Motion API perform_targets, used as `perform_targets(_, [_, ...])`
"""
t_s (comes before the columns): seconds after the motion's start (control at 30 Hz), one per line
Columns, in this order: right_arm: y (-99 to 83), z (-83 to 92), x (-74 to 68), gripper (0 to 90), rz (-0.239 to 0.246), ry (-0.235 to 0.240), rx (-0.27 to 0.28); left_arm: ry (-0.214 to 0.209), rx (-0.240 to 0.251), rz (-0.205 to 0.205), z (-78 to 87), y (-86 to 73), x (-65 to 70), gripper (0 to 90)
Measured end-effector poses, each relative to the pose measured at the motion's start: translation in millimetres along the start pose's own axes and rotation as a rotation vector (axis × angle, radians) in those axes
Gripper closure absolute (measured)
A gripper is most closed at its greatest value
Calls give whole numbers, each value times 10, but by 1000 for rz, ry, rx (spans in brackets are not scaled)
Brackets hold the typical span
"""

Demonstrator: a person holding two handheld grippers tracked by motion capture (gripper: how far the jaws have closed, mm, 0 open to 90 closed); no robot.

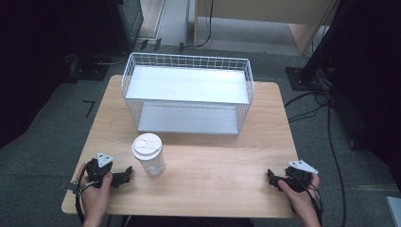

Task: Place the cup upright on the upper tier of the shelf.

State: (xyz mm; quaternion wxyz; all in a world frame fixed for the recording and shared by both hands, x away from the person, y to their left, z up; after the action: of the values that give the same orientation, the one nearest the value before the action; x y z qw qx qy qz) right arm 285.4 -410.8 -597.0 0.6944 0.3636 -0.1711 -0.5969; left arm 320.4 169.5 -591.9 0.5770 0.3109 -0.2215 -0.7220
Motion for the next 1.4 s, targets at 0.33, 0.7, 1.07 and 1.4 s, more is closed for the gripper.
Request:
perform_targets(0.33, [13,-15,-6,0,3,3,-1,-145,76,4,210,20,149,0])
perform_targets(0.7, [23,-27,-9,0,3,2,0,-323,232,-22,575,186,535,0])
perform_targets(1.07, [32,-40,-24,0,0,4,-1,-369,286,31,671,393,837,0])
perform_targets(1.4, [32,-41,-24,0,0,4,-1,-348,280,40,673,511,973,0])
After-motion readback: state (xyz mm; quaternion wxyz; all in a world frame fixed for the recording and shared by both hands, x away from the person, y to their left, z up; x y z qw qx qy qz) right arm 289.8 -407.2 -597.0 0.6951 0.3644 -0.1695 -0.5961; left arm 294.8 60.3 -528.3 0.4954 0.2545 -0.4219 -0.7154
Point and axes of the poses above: each handheld gripper's, and its own axes: z roughly backward along the jaws, y roughly out of its top, x roughly to its right, the point moved 10 cm from there along -z, roughly forward along the jaws, and after that the axes turned 14 degrees about y, right-handed, at the moved point
